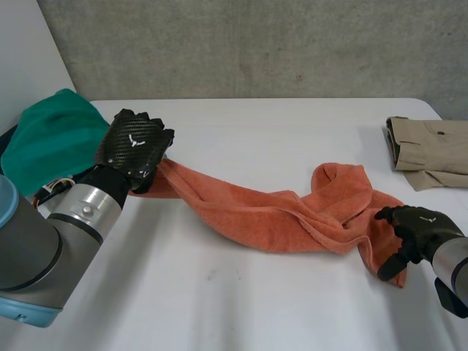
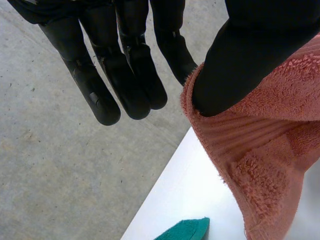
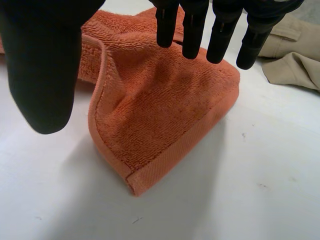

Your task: Fold the laundry.

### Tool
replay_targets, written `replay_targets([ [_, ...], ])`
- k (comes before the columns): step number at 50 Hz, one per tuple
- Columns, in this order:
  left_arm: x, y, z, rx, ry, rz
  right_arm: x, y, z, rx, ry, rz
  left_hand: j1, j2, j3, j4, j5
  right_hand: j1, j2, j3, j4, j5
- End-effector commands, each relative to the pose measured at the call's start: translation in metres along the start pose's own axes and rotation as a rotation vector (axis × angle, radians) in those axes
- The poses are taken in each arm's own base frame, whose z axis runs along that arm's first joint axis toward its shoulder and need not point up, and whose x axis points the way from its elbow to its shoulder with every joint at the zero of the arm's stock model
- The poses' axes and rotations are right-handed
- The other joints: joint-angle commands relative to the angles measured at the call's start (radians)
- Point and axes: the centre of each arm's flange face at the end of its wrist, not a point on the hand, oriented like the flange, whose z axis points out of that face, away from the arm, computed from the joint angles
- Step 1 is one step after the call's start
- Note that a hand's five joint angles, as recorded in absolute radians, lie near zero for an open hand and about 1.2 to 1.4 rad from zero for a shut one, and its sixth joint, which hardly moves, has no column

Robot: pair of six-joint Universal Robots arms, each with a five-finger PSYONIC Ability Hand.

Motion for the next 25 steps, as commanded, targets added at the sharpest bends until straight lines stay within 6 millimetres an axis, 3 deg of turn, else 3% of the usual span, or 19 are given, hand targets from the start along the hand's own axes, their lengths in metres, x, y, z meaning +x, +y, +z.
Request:
replay_targets([
  [1,0.0,0.0,0.0,0.0,-0.002,0.001,-0.004,0.003,0.004,0.043,-0.006,0.019,0.229,0.195,0.198,0.191,0.246,0.151,0.147,0.145,0.145,0.134],
  [17,-0.013,-0.006,-0.001,0.006,-0.034,0.008,-0.017,0.016,0.036,0.014,-0.041,0.107,0.229,0.195,0.198,0.191,0.246,0.483,0.479,0.477,0.476,0.465],
  [22,-0.019,-0.017,-0.003,0.027,-0.048,0.016,-0.014,0.011,0.034,0.038,-0.034,0.126,0.229,0.195,0.198,0.191,0.246,1.077,1.073,1.071,1.071,1.06],
  [25,-0.031,-0.029,-0.005,0.052,-0.077,0.026,-0.01,-0.009,0.023,0.113,-0.021,0.119,0.229,0.195,0.198,0.191,0.246,1.078,1.074,1.072,1.071,1.061],
])
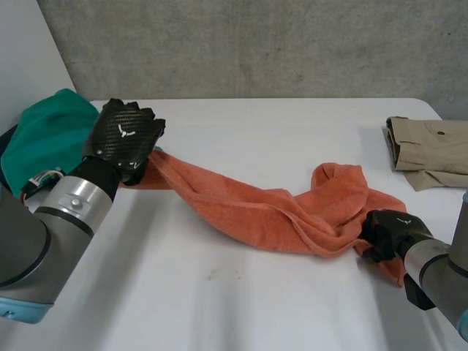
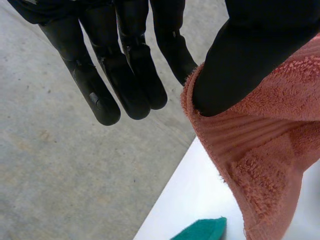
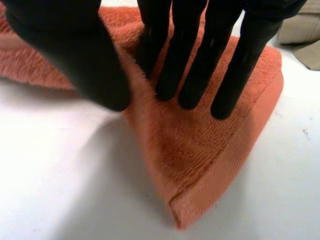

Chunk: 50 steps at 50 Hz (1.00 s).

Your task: Fold the laundry.

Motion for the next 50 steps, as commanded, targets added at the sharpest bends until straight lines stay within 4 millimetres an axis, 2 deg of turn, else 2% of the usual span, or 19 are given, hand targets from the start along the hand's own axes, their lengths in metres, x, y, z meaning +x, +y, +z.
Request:
replay_targets([
  [1,-0.019,-0.022,-0.003,0.045,-0.048,0.018,0.004,-0.04,-0.023,0.152,0.015,-0.02,0.229,0.195,0.198,0.191,0.246,0.277,0.268,0.285,0.283,0.283],
  [4,-0.038,-0.038,-0.007,0.07,-0.101,0.032,0.007,-0.067,-0.039,0.257,0.037,-0.076,0.229,0.195,0.198,0.191,0.246,0.277,0.268,0.285,0.283,0.283],
  [5,-0.042,-0.041,-0.008,0.075,-0.111,0.034,0.016,-0.086,-0.048,0.324,0.076,-0.13,0.229,0.195,0.198,0.191,0.246,0.277,0.268,0.285,0.283,0.283],
  [8,-0.057,-0.053,-0.012,0.092,-0.147,0.041,0.032,-0.113,-0.067,0.385,0.166,-0.253,0.229,0.195,0.198,0.191,0.246,0.277,0.268,0.285,0.283,0.283],
  [12,-0.085,-0.072,-0.018,0.115,-0.215,0.068,0.041,-0.154,-0.11,0.45,0.285,-0.558,0.229,0.195,0.198,0.191,0.246,0.277,0.268,0.285,0.283,0.283],
  [15,-0.105,-0.082,-0.019,0.111,-0.253,0.083,0.039,-0.177,-0.132,0.482,0.327,-0.659,0.229,0.195,0.198,0.191,0.246,0.277,0.268,0.285,0.283,0.283],
  [18,-0.111,-0.083,-0.017,0.076,-0.245,0.076,0.038,-0.187,-0.139,0.477,0.322,-0.664,0.229,0.195,0.198,0.191,0.246,0.277,0.268,0.285,0.283,0.283],
  [20,-0.109,-0.079,-0.015,0.047,-0.221,0.066,0.038,-0.189,-0.132,0.447,0.305,-0.669,0.229,0.195,0.198,0.191,0.246,0.277,0.268,0.285,0.283,0.283],
  [23,-0.097,-0.052,-0.001,-0.046,-0.151,0.034,0.035,-0.186,-0.114,0.404,0.266,-0.671,0.229,0.195,0.198,0.191,0.246,0.277,0.268,0.285,0.283,0.283],
  [29,-0.072,0.013,0.035,-0.199,-0.044,-0.025,0.01,-0.164,-0.057,0.271,0.164,-0.72,0.229,0.195,0.198,0.191,0.246,0.277,0.268,0.285,0.283,0.283],
  [30,-0.066,0.025,0.046,-0.215,-0.026,-0.029,0.012,-0.16,-0.034,0.23,0.184,-0.731,0.229,0.195,0.198,0.191,0.246,0.277,0.268,0.285,0.283,0.283],
  [31,-0.065,0.032,0.053,-0.221,-0.024,-0.03,0.013,-0.16,-0.03,0.229,0.191,-0.731,0.229,0.195,0.198,0.191,0.246,0.277,0.268,0.285,0.283,0.283],
  [34,-0.066,0.052,0.086,-0.203,-0.034,0.01,0.02,-0.177,0.012,0.297,0.274,-0.719,0.229,0.195,0.198,0.191,0.246,0.277,0.268,0.285,0.283,0.283],
  [36,-0.07,0.058,0.109,-0.16,-0.053,0.06,0.022,-0.189,0.023,0.36,0.31,-0.709,0.229,0.195,0.198,0.191,0.246,0.277,0.268,0.285,0.283,0.283],
  [39,-0.08,0.05,0.135,-0.063,-0.106,0.122,0.022,-0.226,0.034,0.556,0.399,-0.685,0.229,0.195,0.198,0.191,0.246,0.277,0.268,0.285,0.283,0.283],
  [40,-0.092,0.039,0.152,0.024,-0.172,0.163,0.02,-0.236,0.034,0.61,0.418,-0.677,0.229,0.195,0.198,0.191,0.246,0.277,0.268,0.285,0.283,0.283],
  [44,-0.125,0.005,0.18,0.243,-0.343,0.224,0.008,-0.285,0.025,0.917,0.522,-0.603,0.229,0.195,0.198,0.191,0.246,0.277,0.268,0.285,0.283,0.283],
  [47,-0.147,-0.024,0.186,0.402,-0.453,0.216,0.001,-0.316,0.007,1.142,0.591,-0.539,0.229,0.195,0.198,0.191,0.246,0.277,0.268,0.285,0.283,0.283],
  [50,-0.153,-0.034,0.186,0.473,-0.49,0.167,-0.006,-0.33,-0.005,1.268,0.618,-0.502,0.229,0.195,0.198,0.191,0.246,0.277,0.268,0.285,0.283,0.283],
])
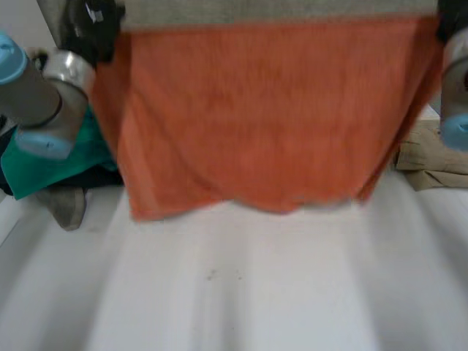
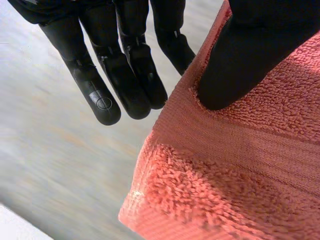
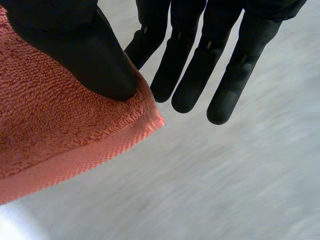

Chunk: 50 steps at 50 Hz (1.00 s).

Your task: Fold the laundry.

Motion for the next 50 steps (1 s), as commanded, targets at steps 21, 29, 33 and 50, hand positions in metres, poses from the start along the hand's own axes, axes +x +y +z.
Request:
replay_targets([
  [21,0.039,0.015,-0.08,-0.112,0.056,-0.226,-0.044,0.045,-0.045,-0.012,-0.12,0.05,0.229,0.194,0.198,0.191,0.246,0.26,0.213,0.203,0.198,0.201],
  [29,0.083,0.035,-0.145,-0.273,0.243,-0.217,-0.07,0.103,-0.11,-0.265,-0.358,0.004,0.229,0.194,0.198,0.191,0.246,0.26,0.213,0.203,0.198,0.201],
  [33,0.085,0.023,-0.195,-0.377,0.364,-0.09,-0.063,0.111,-0.14,-0.395,-0.456,-0.042,0.229,0.194,0.198,0.191,0.246,0.26,0.213,0.203,0.198,0.201],
  [50,0.04,-0.068,-0.337,-0.849,0.87,-0.032,0.044,0.085,-0.24,-0.717,-0.807,-0.488,0.229,0.194,0.198,0.191,0.246,0.26,0.213,0.203,0.198,0.201],
])
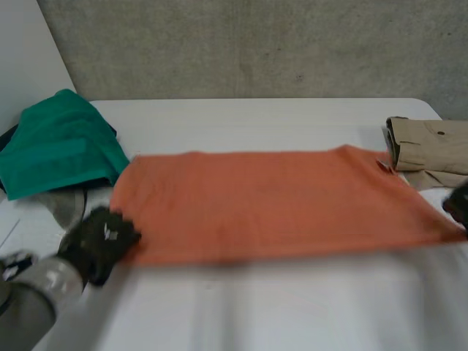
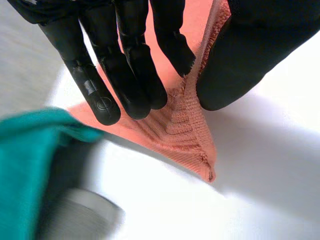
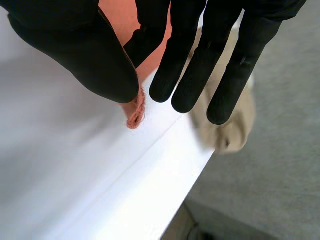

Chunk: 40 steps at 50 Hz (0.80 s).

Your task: Fold the laundry.

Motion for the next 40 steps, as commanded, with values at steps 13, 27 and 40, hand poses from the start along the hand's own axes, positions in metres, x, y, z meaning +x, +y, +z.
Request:
replay_targets([
  [13,-0.036,-0.026,0.064,0.108,-0.09,0.045,0.0,-0.014,0.047,0.114,0.062,0.054,0.229,0.194,0.198,0.191,0.237,0.231,0.213,0.202,0.195,0.196],
  [27,-0.064,-0.052,0.186,0.267,-0.225,0.093,0.001,-0.06,0.144,0.276,0.292,0.062,0.229,0.194,0.198,0.191,0.237,0.231,0.213,0.202,0.195,0.196],
  [40,-0.049,-0.07,0.206,0.33,-0.281,0.104,0.002,-0.064,0.149,0.24,0.371,0.227,-0.993,-1.028,-1.024,-1.031,-0.984,-0.991,-1.009,-1.019,-1.027,-1.026],
])
